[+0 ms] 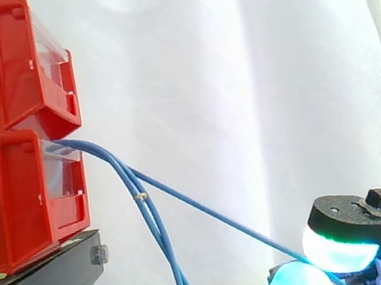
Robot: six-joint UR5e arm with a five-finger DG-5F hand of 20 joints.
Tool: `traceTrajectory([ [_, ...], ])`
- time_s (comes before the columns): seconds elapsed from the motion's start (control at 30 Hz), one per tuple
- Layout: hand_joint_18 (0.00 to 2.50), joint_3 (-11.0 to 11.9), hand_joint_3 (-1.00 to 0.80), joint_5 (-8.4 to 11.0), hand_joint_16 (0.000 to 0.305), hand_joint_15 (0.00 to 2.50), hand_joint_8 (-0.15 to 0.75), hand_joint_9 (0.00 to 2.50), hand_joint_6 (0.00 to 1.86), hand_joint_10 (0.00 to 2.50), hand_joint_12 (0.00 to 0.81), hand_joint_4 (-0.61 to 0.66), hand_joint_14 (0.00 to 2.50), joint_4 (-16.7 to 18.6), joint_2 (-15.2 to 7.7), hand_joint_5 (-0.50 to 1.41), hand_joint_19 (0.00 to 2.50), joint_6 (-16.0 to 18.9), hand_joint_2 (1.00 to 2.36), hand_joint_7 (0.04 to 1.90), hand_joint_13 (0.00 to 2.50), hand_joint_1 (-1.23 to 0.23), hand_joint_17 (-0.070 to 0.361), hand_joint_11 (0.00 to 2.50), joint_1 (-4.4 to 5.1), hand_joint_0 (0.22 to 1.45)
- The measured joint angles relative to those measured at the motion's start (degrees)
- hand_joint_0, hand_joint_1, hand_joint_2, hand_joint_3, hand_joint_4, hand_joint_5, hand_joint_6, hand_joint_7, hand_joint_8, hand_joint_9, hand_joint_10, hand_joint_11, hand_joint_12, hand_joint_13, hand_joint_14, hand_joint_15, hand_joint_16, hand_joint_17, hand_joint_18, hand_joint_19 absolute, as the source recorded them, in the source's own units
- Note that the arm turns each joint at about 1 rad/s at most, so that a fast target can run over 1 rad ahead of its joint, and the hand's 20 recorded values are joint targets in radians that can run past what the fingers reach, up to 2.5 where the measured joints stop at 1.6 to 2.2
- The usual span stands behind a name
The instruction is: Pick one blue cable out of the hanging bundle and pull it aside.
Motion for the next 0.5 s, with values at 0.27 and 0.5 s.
traceTrajectory([
  [0.27, 0.90, 0.0, -0.01, 0.00, 0.060, 0.52, 0.294, 1.24, 0.91, 0.02, 0.306, -0.12, 0.02, 0.0, 0.0, -0.05, 0.40, 0.0, 1.37, 1.15, 1.08, -0.86, 0.135, 0.51, 0.00, 0.54],
  [0.5, 0.90, 0.0, -0.01, 0.00, 0.060, 0.51, 0.285, 1.24, 0.91, 0.02, 0.308, -0.12, 0.02, 0.0, 0.0, -0.05, 0.40, 0.0, 1.36, 1.15, 1.08, -0.86, 0.135, 0.52, 0.00, 0.54],
])
